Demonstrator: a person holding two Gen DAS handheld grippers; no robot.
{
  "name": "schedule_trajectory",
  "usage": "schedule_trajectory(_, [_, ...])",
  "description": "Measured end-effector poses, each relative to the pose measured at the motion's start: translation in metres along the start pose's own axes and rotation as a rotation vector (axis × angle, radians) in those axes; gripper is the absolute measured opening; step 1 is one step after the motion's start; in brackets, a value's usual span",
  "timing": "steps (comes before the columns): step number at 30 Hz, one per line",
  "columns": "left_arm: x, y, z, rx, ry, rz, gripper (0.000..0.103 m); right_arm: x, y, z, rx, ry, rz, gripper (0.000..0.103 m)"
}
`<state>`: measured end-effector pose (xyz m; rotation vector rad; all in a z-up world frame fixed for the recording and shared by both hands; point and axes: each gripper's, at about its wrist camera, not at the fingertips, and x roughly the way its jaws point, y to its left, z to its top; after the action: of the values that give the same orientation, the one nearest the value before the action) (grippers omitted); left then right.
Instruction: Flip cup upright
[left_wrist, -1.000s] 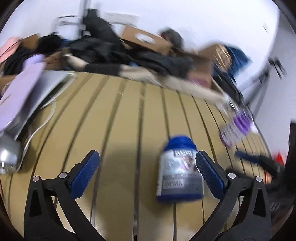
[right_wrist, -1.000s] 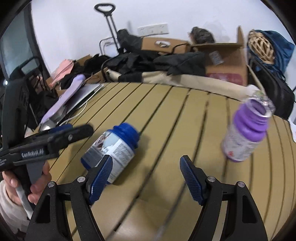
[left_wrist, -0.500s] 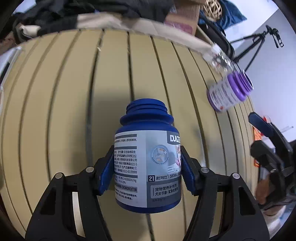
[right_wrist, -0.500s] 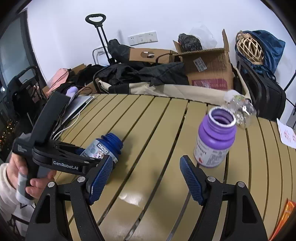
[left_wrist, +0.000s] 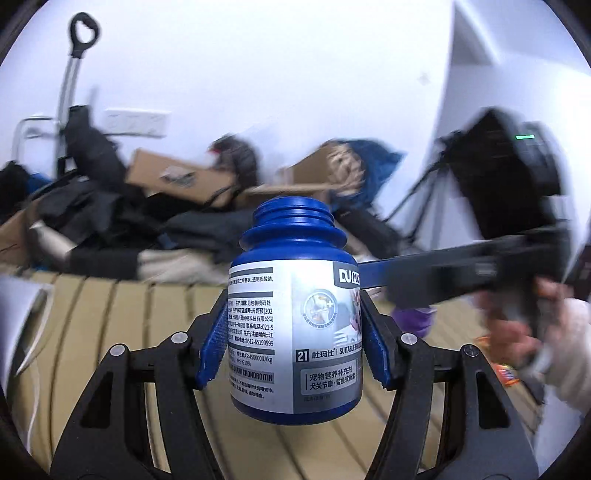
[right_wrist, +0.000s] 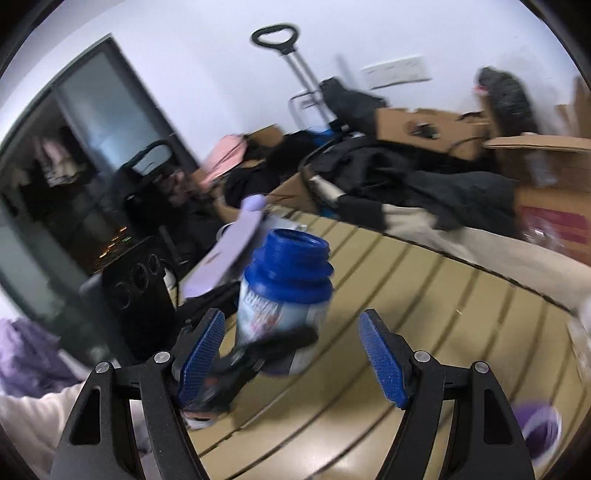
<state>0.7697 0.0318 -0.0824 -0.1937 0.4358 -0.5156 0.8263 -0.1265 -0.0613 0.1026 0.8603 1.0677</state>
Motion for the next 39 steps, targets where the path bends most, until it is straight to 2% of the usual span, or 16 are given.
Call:
schedule_trajectory(2, [0.002, 0.004, 0.005, 0.007, -0.014, -0.034, 0.06, 0.009, -0.007, 0.01, 0.002, 0.003, 0.038, 0.079])
schedule_trajectory(4, [0.009, 0.01, 0.009, 0.002, -0.022, -0.034, 0.06, 0.015, -0.016, 0.017, 0.037, 0.008, 0.073, 0.068])
schedule_trajectory(7, [0.012, 0.024, 0.01, -0.028, -0.03, -0.036, 0.06, 0.026, -0.023, 0.027, 0.04, 0.023, 0.066, 0.068])
schedule_trajectory(11, [0.02, 0.034, 0.011, -0.027, -0.033, -0.032, 0.06, 0.036, -0.043, 0.037, 0.106, 0.045, 0.116, 0.068])
schedule_trajectory(18, [0.031, 0.048, 0.013, -0.035, -0.043, -0.035, 0.06, 0.046, -0.055, 0.053, 0.087, 0.051, 0.115, 0.068])
schedule_trajectory(21, [0.036, 0.055, 0.014, -0.06, -0.029, -0.048, 0.06, 0.047, -0.044, 0.054, -0.014, 0.038, 0.03, 0.067])
schedule_trajectory(24, [0.041, 0.065, 0.018, -0.116, -0.016, -0.085, 0.061, 0.047, -0.029, 0.051, -0.149, 0.011, -0.115, 0.066])
schedule_trajectory(28, [0.046, 0.054, 0.021, -0.046, -0.029, -0.048, 0.063, 0.037, -0.013, 0.046, -0.291, -0.065, -0.238, 0.066])
schedule_trajectory(35, [0.048, 0.034, 0.037, 0.088, -0.102, -0.049, 0.061, 0.008, 0.002, 0.05, -0.429, -0.152, -0.296, 0.067])
schedule_trajectory(39, [0.056, 0.024, 0.038, 0.129, -0.11, -0.023, 0.061, 0.002, -0.007, 0.052, -0.452, -0.135, -0.272, 0.067])
